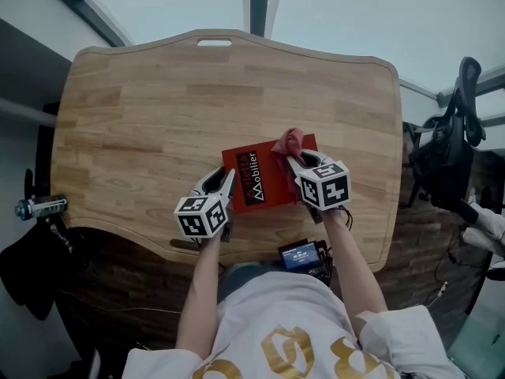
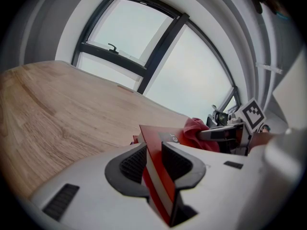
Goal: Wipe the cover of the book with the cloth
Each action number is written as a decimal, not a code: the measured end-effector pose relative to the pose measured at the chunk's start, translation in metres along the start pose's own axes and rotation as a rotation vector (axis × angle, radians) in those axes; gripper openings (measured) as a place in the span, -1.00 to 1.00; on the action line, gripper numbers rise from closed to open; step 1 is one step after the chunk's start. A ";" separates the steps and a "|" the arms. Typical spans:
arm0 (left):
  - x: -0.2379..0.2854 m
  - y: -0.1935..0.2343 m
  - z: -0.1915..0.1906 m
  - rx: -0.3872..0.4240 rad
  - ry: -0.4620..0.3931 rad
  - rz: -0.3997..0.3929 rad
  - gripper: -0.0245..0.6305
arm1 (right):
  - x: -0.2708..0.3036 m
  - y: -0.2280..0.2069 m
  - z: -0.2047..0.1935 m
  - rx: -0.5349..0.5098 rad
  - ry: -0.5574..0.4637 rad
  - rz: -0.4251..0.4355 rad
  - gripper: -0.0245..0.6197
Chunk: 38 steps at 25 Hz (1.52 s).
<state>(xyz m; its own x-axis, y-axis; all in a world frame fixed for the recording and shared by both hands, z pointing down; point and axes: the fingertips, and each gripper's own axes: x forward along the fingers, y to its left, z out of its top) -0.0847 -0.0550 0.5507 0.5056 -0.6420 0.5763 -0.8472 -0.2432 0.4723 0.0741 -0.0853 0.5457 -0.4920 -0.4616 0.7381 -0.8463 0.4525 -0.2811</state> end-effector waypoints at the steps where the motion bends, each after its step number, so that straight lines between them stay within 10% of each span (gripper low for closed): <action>1: 0.000 0.000 0.000 0.000 0.000 0.000 -0.61 | -0.001 -0.002 0.000 0.001 -0.002 -0.004 -0.71; 38: 0.000 0.001 0.000 0.010 -0.002 0.023 -0.61 | -0.014 -0.034 -0.002 0.021 -0.039 -0.115 -0.71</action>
<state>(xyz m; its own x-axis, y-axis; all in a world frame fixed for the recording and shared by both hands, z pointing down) -0.0854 -0.0548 0.5509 0.4855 -0.6489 0.5858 -0.8603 -0.2354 0.4522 0.1103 -0.0928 0.5461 -0.3986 -0.5391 0.7420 -0.9015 0.3790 -0.2089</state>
